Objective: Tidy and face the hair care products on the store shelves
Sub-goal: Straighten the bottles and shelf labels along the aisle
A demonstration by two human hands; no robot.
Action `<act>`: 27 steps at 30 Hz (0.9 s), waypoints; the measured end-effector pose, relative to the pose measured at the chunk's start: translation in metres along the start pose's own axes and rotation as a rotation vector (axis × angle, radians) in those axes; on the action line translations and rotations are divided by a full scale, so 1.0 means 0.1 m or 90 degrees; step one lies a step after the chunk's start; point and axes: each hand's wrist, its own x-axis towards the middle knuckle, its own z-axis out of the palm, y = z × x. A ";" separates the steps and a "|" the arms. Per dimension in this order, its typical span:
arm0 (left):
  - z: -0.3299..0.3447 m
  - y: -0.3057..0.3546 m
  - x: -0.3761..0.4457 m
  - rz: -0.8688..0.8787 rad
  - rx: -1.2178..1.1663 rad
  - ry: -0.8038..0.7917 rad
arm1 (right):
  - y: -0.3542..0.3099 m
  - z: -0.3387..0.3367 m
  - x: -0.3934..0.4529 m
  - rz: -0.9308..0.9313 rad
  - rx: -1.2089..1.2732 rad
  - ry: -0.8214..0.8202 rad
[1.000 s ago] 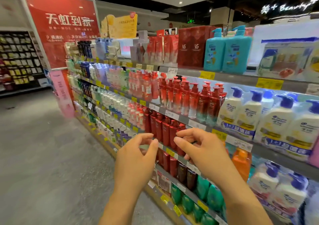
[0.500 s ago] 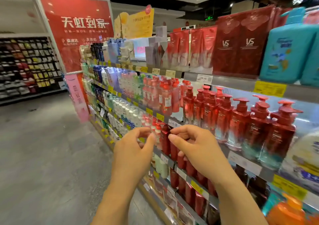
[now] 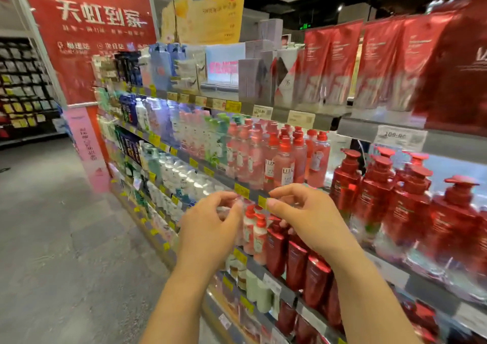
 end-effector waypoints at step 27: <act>1.44 -0.74 3.18 0.295 -0.002 -0.299 | 0.83 0.30 2.31 0.275 -0.116 0.351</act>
